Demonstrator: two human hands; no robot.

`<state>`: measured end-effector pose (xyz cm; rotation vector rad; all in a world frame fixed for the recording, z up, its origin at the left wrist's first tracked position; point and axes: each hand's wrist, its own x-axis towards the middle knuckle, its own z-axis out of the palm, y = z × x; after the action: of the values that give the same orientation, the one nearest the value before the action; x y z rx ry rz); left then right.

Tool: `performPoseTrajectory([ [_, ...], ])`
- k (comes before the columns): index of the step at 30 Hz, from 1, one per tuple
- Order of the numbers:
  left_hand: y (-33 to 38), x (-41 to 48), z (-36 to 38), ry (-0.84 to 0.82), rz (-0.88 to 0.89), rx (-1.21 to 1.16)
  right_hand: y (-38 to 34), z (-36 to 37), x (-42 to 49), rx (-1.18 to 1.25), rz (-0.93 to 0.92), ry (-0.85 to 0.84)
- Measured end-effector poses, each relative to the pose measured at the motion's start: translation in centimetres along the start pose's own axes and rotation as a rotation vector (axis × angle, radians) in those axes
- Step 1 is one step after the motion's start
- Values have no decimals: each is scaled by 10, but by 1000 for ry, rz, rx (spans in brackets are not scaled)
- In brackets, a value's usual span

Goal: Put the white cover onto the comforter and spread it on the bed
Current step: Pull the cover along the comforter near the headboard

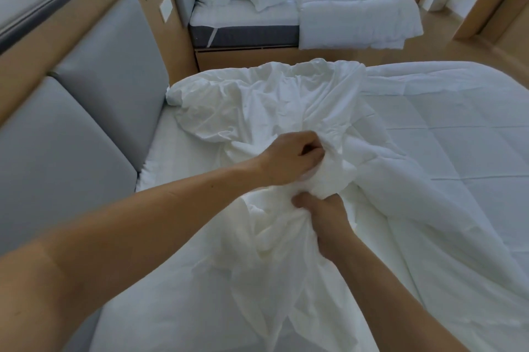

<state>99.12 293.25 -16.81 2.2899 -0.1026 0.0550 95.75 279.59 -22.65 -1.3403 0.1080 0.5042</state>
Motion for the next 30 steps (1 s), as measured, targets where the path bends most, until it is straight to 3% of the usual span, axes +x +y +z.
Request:
performPoseTrajectory([
  [4,-52,-19,-1,135,-240,-208,-11,-27,2,181,87,-30],
  [5,-68,-29,3,67,-326,-222,-12,-31,3,212,87,-29],
  [9,-109,-66,17,-537,-620,-195,-9,-38,8,254,142,-53],
  [10,-111,-70,22,-567,-620,-172,-8,-38,9,250,172,-68],
  [14,-99,-67,28,-383,-556,-461,-7,-33,12,247,278,-202],
  [15,-97,-64,28,-372,-515,-436,-7,-34,13,250,286,-213],
  [19,-106,-66,8,-415,-424,-207,-10,-45,18,178,214,-116],
  [24,-110,-66,-16,-465,-452,-262,-19,-50,19,-2,102,-43],
  [30,-103,-63,-37,-584,-456,-265,-23,-58,21,-12,80,-49],
])
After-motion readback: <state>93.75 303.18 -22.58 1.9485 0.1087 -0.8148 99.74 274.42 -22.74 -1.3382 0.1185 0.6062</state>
